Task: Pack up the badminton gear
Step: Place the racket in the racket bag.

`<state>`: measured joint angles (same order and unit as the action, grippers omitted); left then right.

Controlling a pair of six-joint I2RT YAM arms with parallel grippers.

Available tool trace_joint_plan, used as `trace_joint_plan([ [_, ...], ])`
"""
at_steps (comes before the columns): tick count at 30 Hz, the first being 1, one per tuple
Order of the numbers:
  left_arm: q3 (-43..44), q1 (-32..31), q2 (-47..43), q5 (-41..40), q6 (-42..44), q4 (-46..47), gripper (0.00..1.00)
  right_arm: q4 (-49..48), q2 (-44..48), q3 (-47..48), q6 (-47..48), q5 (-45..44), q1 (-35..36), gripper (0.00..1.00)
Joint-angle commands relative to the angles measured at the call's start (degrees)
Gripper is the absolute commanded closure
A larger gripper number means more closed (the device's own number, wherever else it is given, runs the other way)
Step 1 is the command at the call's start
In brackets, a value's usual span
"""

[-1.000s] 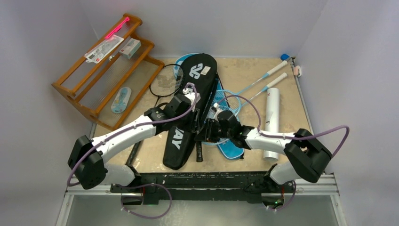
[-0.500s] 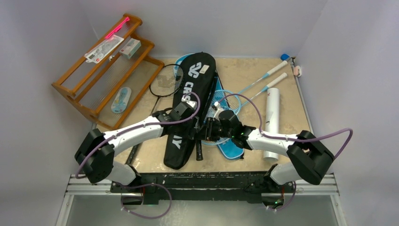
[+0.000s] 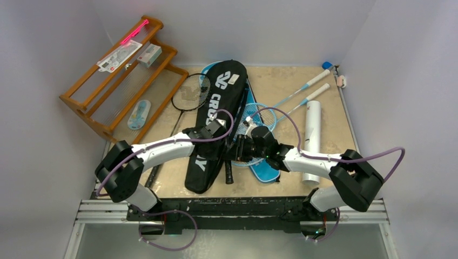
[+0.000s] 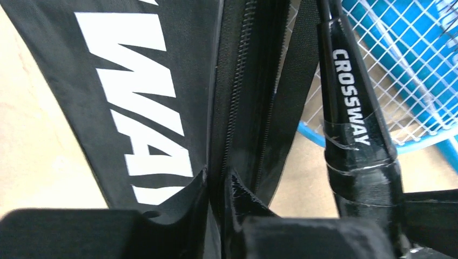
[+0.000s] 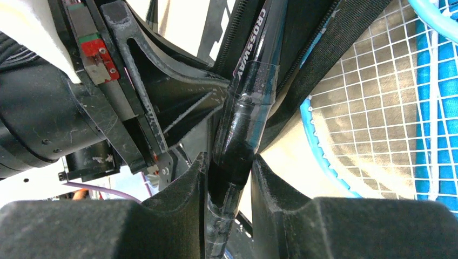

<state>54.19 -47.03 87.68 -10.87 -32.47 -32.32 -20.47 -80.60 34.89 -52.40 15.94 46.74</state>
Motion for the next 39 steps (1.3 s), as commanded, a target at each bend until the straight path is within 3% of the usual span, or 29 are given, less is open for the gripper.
trace_joint_plan([
  [1, 2.3, -0.3, -2.1, -4.7, -0.5, -0.4, 0.99, -7.4, 2.9, 1.0, 5.6, 2.1, 0.5, 1.0],
  [6, 4.4, -0.3, -3.7, -3.1, 0.4, -1.8, 1.0, -6.9, 3.1, 0.8, 6.0, 1.7, 0.5, 1.0],
  [9, 5.8, -0.3, -5.5, 1.8, 0.8, -2.0, 1.0, -6.9, 2.8, 0.7, 6.1, 1.3, 0.6, 1.0],
  [21, 1.3, -0.3, -12.6, 24.8, -1.5, 10.2, 1.0, -9.3, 1.4, 1.1, 5.2, 1.2, 0.5, 1.0],
  [30, -0.1, -0.3, -9.4, 33.4, -1.0, 13.2, 1.0, -6.4, 3.5, 0.1, 3.5, 1.0, 0.4, 1.0],
  [39, -4.1, -0.3, -10.6, 44.2, -4.6, 25.1, 1.0, -9.4, 4.0, -1.3, 2.1, -2.1, 0.4, 1.0],
])
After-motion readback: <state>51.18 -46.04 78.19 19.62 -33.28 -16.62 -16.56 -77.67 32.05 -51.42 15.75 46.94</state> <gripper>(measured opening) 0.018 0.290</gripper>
